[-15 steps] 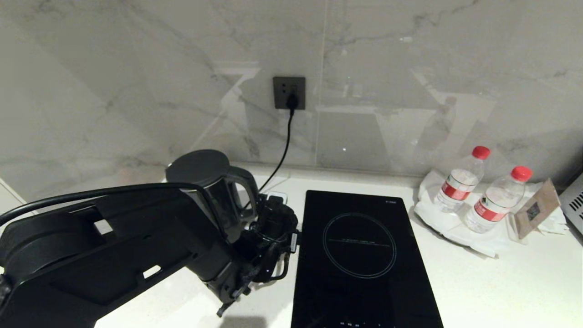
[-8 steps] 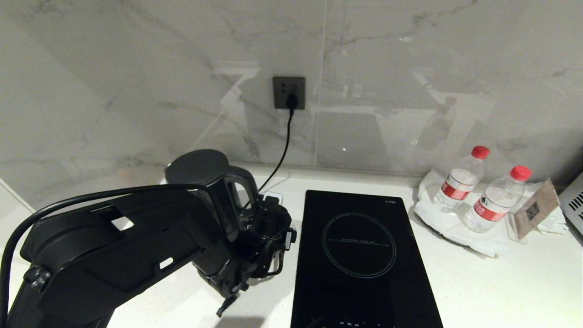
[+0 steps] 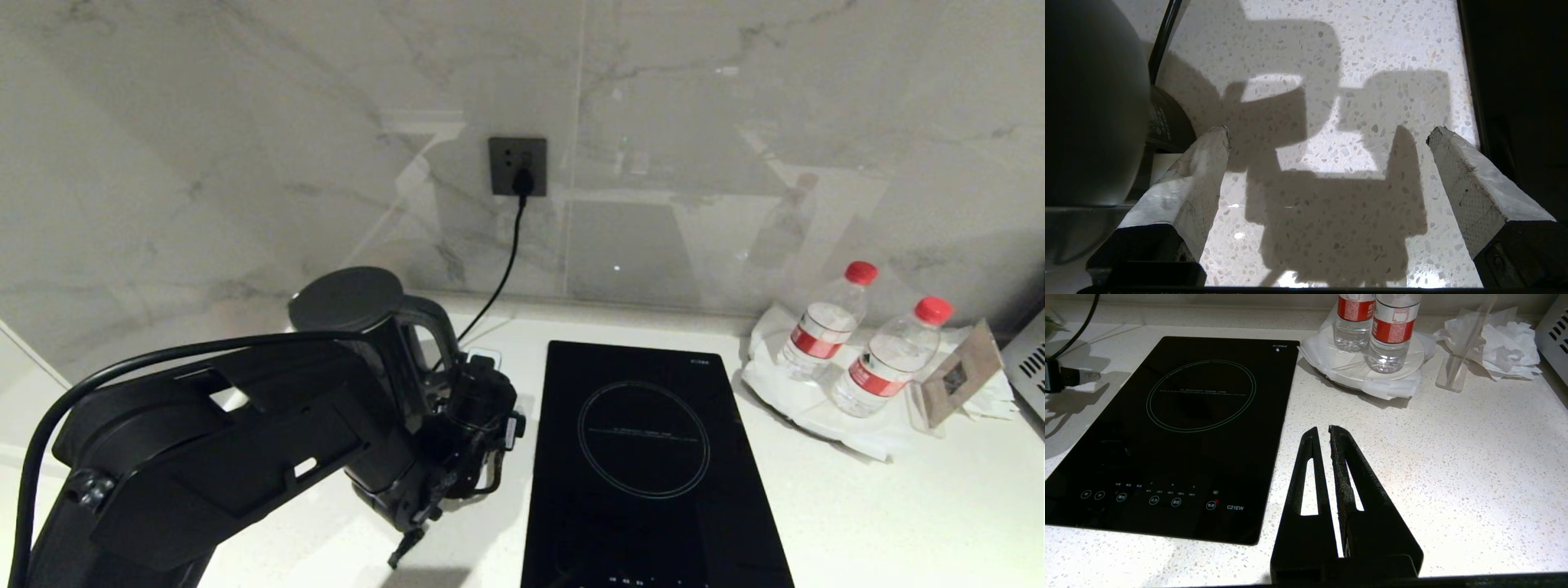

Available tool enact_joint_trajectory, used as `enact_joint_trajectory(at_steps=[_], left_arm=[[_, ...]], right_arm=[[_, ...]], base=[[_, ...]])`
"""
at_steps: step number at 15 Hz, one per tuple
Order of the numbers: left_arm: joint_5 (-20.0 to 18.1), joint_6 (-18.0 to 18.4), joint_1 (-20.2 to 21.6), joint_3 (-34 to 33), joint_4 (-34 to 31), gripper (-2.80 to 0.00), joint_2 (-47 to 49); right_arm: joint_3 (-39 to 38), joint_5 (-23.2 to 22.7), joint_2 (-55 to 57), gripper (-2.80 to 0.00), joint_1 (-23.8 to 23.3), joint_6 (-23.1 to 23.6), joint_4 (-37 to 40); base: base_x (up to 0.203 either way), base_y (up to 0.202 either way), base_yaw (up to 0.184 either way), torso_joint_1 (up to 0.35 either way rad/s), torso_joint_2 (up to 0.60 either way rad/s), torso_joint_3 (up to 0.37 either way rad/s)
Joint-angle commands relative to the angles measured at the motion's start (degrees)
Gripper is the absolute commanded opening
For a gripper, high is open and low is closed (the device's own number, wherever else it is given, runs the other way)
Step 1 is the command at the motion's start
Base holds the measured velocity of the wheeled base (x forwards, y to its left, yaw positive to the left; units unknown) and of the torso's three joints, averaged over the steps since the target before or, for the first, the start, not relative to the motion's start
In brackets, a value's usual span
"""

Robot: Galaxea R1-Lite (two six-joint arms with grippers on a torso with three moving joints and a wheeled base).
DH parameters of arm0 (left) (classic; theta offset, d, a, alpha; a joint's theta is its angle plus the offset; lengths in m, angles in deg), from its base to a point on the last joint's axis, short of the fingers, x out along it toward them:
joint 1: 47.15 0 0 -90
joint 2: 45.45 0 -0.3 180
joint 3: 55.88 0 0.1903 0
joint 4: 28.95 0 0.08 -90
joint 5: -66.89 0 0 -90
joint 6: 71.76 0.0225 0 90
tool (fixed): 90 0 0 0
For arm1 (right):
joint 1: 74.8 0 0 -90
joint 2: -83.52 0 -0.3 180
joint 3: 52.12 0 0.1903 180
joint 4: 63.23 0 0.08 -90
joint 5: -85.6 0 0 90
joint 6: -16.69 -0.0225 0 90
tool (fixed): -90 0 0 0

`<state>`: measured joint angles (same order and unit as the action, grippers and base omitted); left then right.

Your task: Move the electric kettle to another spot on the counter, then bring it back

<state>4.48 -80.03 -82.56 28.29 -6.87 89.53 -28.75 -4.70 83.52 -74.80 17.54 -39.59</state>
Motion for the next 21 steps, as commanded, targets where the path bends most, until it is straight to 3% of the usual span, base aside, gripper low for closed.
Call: enact_joint_trajectory(at_steps=[1, 6, 12, 21], left_arm=[[0.19, -0.16, -0.25, -0.49, 0.26, 0.0, 0.11], [0.28, -0.01, -0.58, -1.44, 2.03, 0.0, -0.72], [1.86, 0.1, -2.82, -8.96, 9.22, 0.0, -4.56], [2.03, 0.98, -1.84, -8.33, 9.22, 0.0, -2.4]], right_arm=[[0.0, 0.04, 0.0, -2.8, 0.0, 0.03, 0.0], [0.0, -0.05, 0.0, -2.8, 0.0, 0.03, 0.0], [0.0, -0.05, 0.0, -2.8, 0.0, 0.03, 0.0], [0.0, -0.05, 0.0, -2.8, 0.0, 0.03, 0.0]], base=[[0.0, 0.0, 0.0, 0.0, 0.0, 0.0], [0.0, 0.0, 0.0, 0.0, 0.0, 0.0], [0.0, 0.0, 0.0, 0.0, 0.0, 0.0], [0.0, 0.0, 0.0, 0.0, 0.0, 0.0]])
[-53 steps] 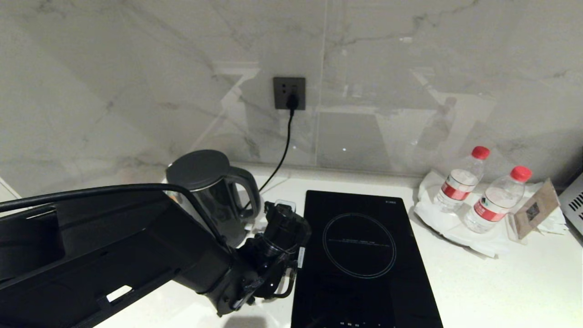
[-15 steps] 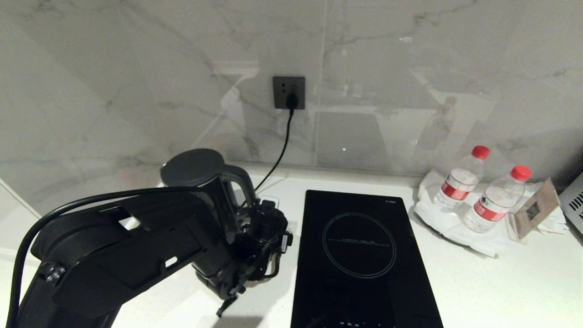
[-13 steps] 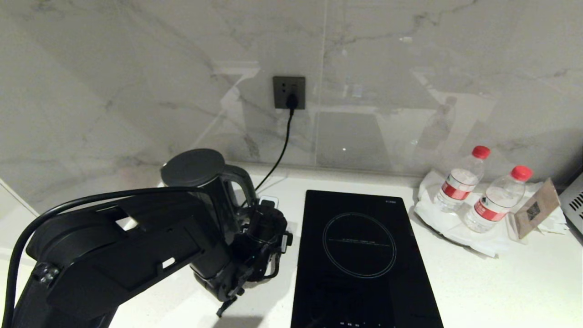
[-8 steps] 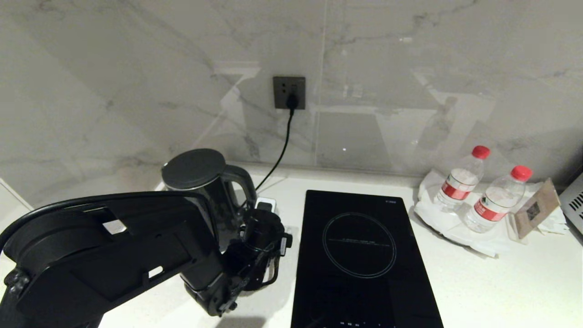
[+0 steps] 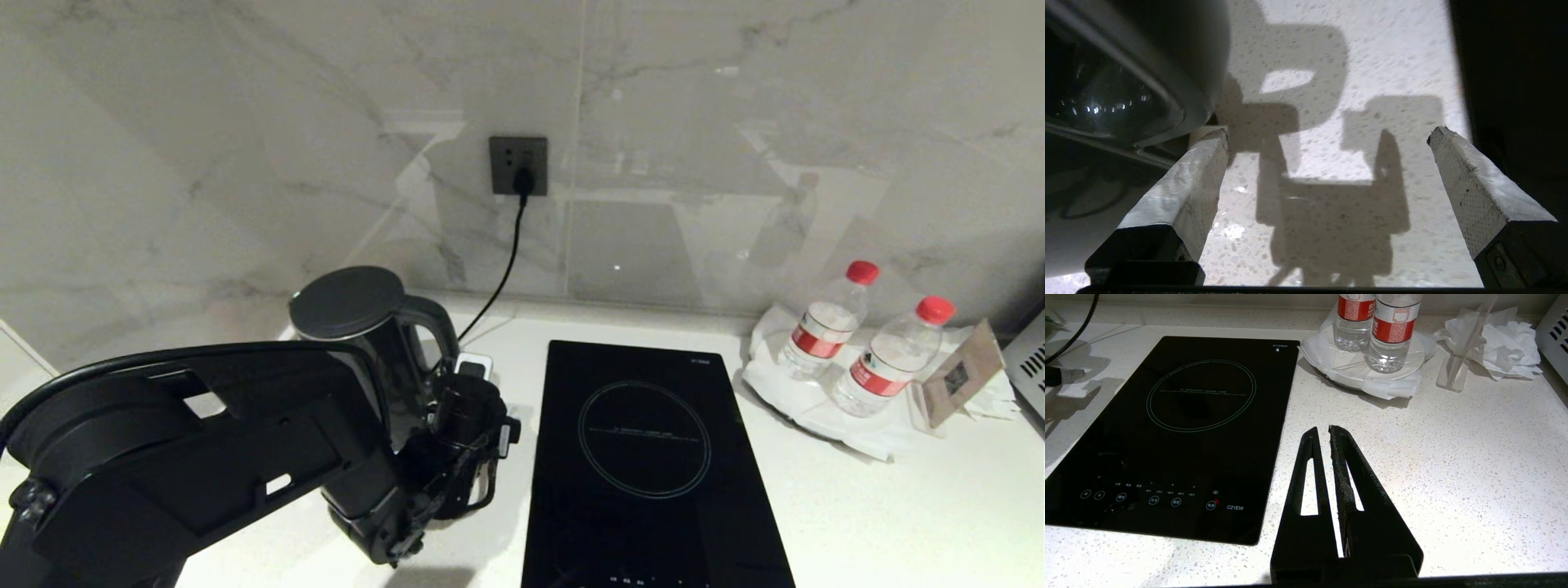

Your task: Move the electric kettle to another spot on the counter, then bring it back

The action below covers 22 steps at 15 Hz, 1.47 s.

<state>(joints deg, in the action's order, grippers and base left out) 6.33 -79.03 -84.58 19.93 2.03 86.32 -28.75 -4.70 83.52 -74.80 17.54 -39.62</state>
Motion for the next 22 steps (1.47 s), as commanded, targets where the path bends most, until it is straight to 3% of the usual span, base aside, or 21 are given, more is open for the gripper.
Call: enact_joint_trajectory(at_steps=[1, 14, 22], left_arm=[[0.09, -0.03, 0.52, 0.03, 0.32, 0.0, 1.09], [0.26, -0.03, 0.61, -0.14, 0.32, 0.0, -0.26], [0.18, -0.42, -1.68, -4.92, 0.5, 0.0, -2.35]], right_arm=[[0.0, -0.05, 0.0, -2.8, 0.0, 0.03, 0.02], [0.0, -0.05, 0.0, -2.8, 0.0, 0.03, 0.02], [0.0, -0.05, 0.0, -2.8, 0.0, 0.03, 0.02]], base=[[0.0, 0.0, 0.0, 0.0, 0.0, 0.0], [0.0, 0.0, 0.0, 0.0, 0.0, 0.0], [0.0, 0.0, 0.0, 0.0, 0.0, 0.0]])
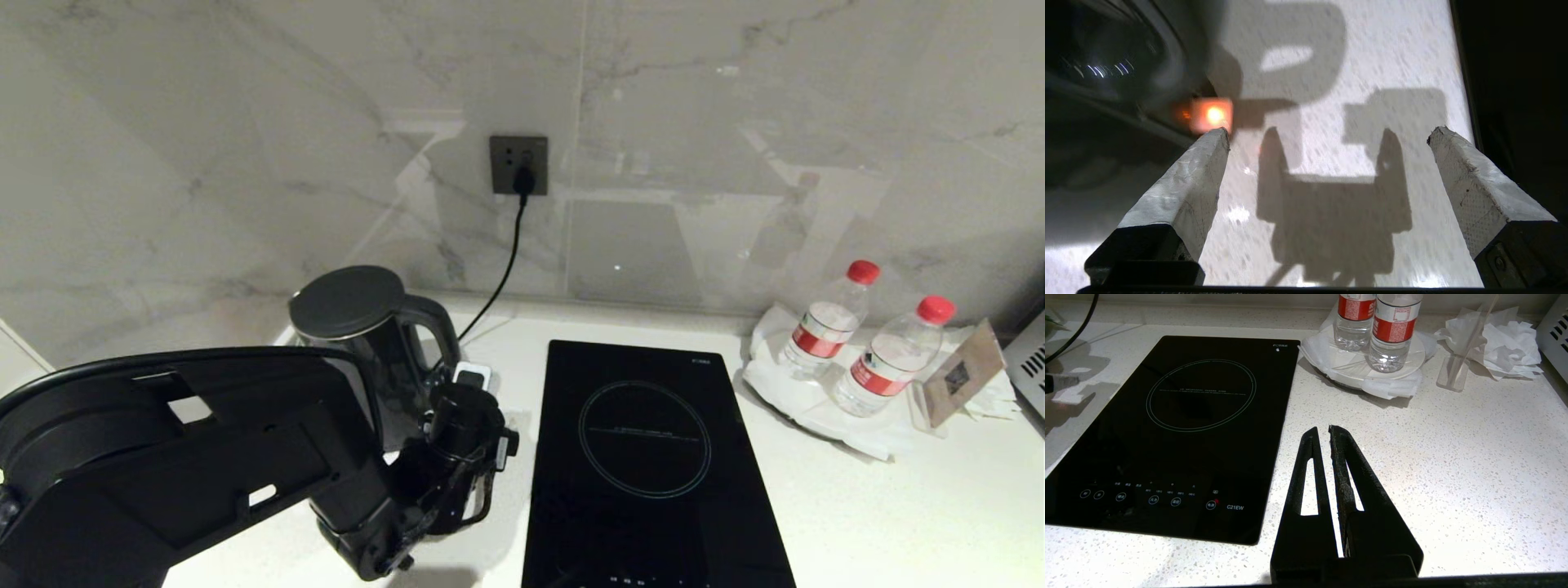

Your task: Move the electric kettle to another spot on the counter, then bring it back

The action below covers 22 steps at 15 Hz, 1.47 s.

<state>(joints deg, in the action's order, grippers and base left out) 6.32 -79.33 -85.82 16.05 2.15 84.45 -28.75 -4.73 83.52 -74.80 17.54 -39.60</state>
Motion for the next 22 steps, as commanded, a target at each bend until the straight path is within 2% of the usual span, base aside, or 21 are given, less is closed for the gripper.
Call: enact_joint_trajectory(at_steps=[1, 4, 12, 22], left_arm=[[0.05, -0.18, -0.45, -1.52, 0.37, 0.0, -0.37], [-0.07, -0.53, -0.53, -2.67, 0.37, 0.0, 0.19], [0.09, -0.87, -0.53, 1.67, 0.45, 0.0, 5.35], [0.82, -0.6, -0.26, 6.13, 0.41, 0.0, 6.27]], right_arm=[[0.0, -0.02, 0.0, -2.8, 0.0, 0.03, 0.0], [0.0, -0.02, 0.0, -2.8, 0.0, 0.03, 0.0], [0.0, -0.02, 0.0, -2.8, 0.0, 0.03, 0.0], [0.0, -0.02, 0.0, -2.8, 0.0, 0.03, 0.0]], base=[[0.0, 0.0, 0.0, 0.0, 0.0, 0.0], [0.0, 0.0, 0.0, 0.0, 0.0, 0.0], [0.0, 0.0, 0.0, 0.0, 0.0, 0.0], [0.0, 0.0, 0.0, 0.0, 0.0, 0.0]])
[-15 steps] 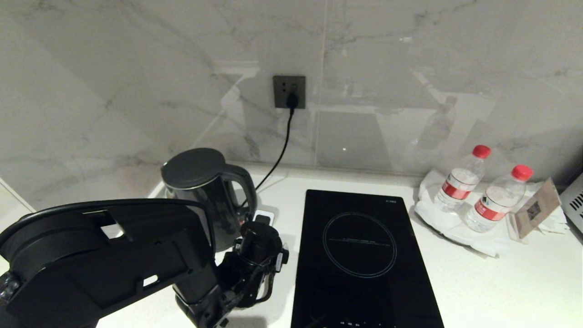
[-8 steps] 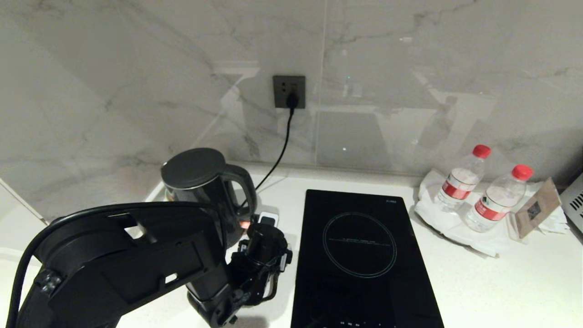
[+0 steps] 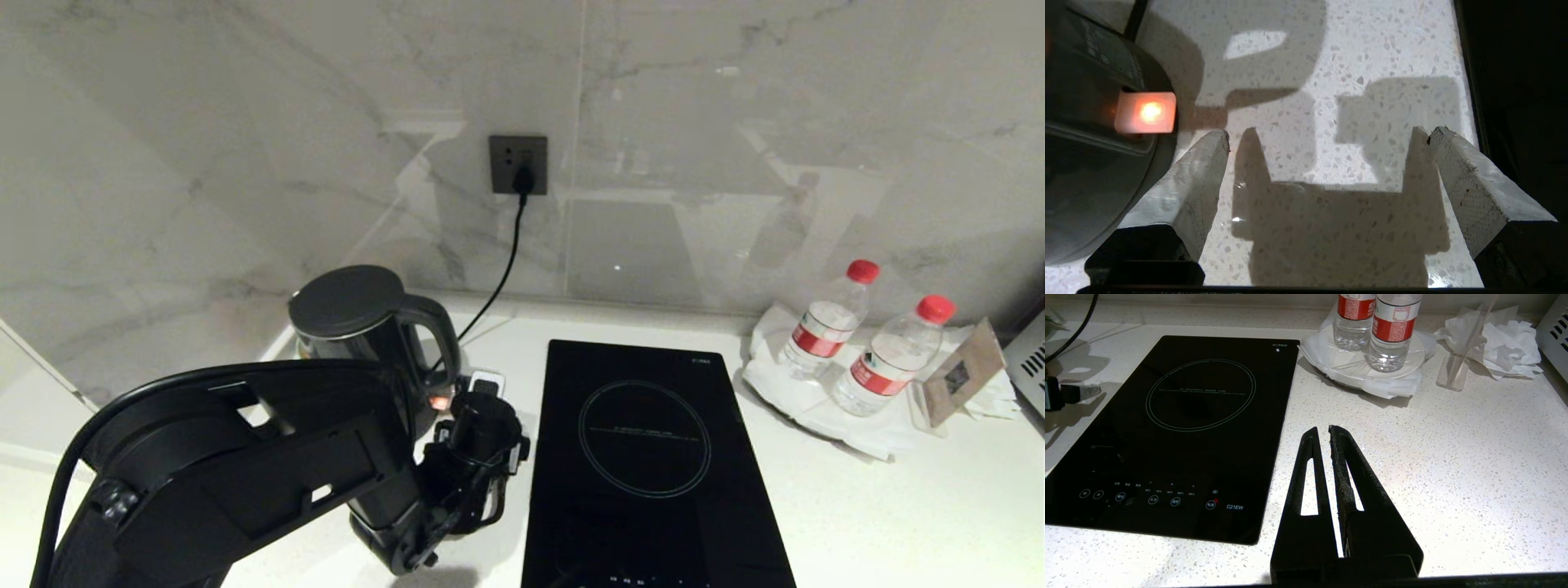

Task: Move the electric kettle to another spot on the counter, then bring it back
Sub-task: Finish boiling water

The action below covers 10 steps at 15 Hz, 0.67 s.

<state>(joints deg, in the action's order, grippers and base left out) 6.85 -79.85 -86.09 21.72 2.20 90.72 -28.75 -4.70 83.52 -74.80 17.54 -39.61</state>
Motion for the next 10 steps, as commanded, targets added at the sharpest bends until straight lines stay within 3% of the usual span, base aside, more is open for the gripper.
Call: enact_joint_trajectory(at_steps=[1, 10], left_arm=[[0.45, -0.08, 0.01, 0.43, 0.35, 0.0, -0.13], [0.38, 0.01, 0.63, -1.7, 0.33, 0.0, 0.4]], right_arm=[[0.0, -0.05, 0.0, -2.8, 0.0, 0.03, 0.01], [0.0, -0.05, 0.0, -2.8, 0.0, 0.03, 0.01]], base=[[0.0, 0.0, 0.0, 0.0, 0.0, 0.0], [0.0, 0.0, 0.0, 0.0, 0.0, 0.0]])
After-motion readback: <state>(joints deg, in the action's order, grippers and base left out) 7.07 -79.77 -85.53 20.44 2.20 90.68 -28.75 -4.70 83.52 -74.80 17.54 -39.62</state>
